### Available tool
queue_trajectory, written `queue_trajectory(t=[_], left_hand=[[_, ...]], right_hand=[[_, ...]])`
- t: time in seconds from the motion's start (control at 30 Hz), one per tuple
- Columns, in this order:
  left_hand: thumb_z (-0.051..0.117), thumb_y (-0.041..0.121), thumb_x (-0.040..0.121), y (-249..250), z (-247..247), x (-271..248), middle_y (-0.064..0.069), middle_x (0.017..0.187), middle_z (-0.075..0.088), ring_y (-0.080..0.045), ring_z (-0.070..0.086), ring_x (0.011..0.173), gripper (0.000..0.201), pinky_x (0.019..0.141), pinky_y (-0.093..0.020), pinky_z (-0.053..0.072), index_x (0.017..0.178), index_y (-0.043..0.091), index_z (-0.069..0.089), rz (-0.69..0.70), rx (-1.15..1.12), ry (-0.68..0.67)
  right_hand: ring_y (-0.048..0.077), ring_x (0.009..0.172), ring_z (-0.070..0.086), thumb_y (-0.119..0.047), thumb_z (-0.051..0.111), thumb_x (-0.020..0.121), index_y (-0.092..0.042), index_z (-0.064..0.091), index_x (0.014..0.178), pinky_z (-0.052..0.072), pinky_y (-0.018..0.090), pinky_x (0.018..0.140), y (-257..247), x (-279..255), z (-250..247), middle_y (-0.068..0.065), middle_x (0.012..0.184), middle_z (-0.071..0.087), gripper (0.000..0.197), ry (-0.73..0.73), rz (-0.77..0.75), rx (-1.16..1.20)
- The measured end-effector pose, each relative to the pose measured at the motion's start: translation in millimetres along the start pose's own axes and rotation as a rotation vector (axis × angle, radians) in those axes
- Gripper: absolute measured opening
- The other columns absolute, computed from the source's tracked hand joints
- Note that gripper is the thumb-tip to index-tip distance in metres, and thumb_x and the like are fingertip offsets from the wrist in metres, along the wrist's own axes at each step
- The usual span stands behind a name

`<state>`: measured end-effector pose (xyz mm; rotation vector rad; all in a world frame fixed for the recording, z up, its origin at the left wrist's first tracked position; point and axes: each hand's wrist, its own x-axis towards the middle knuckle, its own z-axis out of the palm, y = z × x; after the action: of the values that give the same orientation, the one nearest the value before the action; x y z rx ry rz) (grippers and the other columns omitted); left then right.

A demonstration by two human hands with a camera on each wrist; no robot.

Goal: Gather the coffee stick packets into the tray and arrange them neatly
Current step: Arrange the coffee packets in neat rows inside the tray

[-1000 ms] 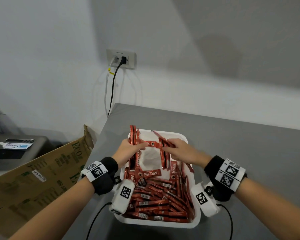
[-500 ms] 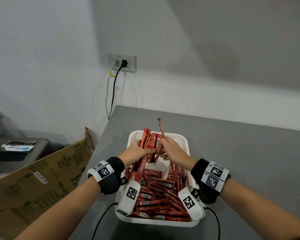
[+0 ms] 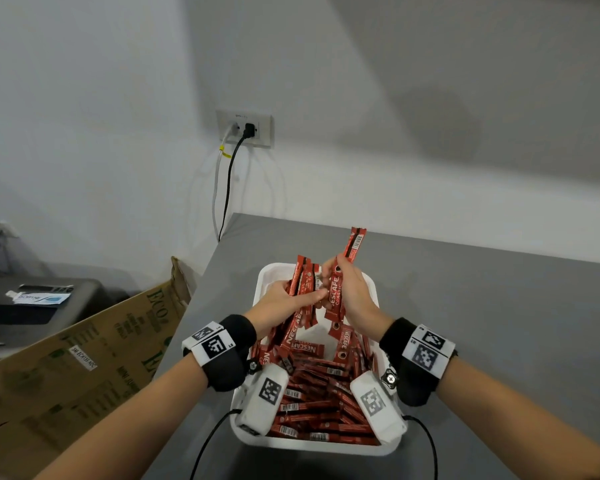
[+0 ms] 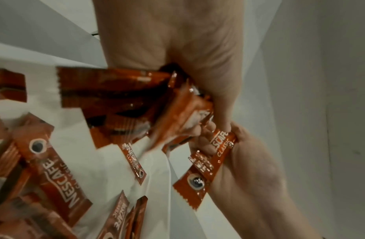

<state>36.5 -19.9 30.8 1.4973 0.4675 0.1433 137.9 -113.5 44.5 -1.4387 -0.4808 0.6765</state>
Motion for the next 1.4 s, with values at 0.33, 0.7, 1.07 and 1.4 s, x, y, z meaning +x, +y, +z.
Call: queue_trajectory(t=[0.33,0.7,1.07,1.4], left_hand=[[0.072,0.016,0.080,2.1,9.8,2.5,0.002,0.079,0.070,-0.014,0.067,0.076,0.014,0.075,-0.027,0.054,0.092,0.015,0.065,0.011,-0.064,0.044],[0.066,0.017,0.084,1.8,-18.1,-1.0,-0.010,0.096,0.070,-0.016,0.069,0.082,0.023,0.074,-0.023,0.056,0.103,0.005,0.063,-0.004,-0.051,0.117],[0.068,0.016,0.083,10.7,-10.3,6.7,-0.005,0.098,0.071,-0.017,0.068,0.090,0.016,0.083,-0.027,0.054,0.098,0.016,0.062,-0.024,-0.051,0.030],[0.068,0.021,0.084,-4.2,-8.3,7.0,-0.001,0.088,0.068,-0.012,0.066,0.077,0.013,0.072,-0.022,0.052,0.093,0.015,0.062,0.082,0.318,0.157]], right_hand=[[0.006,0.062,0.056,-0.013,0.034,0.100,-0.011,0.056,0.067,0.047,0.020,0.066,-0.9,0.8,16.7,-0.005,0.063,0.056,0.039,0.095,-0.058,0.118],[0.012,0.056,0.040,-0.020,0.037,0.100,-0.019,0.042,0.081,0.034,0.024,0.054,-3.2,4.9,-39.5,-0.001,0.066,0.041,0.020,0.039,-0.242,-0.748],[0.010,0.061,0.038,-0.049,0.012,0.099,-0.017,0.038,0.090,0.034,0.029,0.066,7.6,0.7,-54.4,-0.004,0.079,0.043,0.041,-0.261,-0.447,-1.512],[-0.003,0.064,0.047,-0.018,0.066,0.087,-0.009,0.074,0.092,0.036,0.005,0.060,-16.9,21.8,-57.4,-0.016,0.077,0.056,0.013,-0.425,-0.247,-1.205]])
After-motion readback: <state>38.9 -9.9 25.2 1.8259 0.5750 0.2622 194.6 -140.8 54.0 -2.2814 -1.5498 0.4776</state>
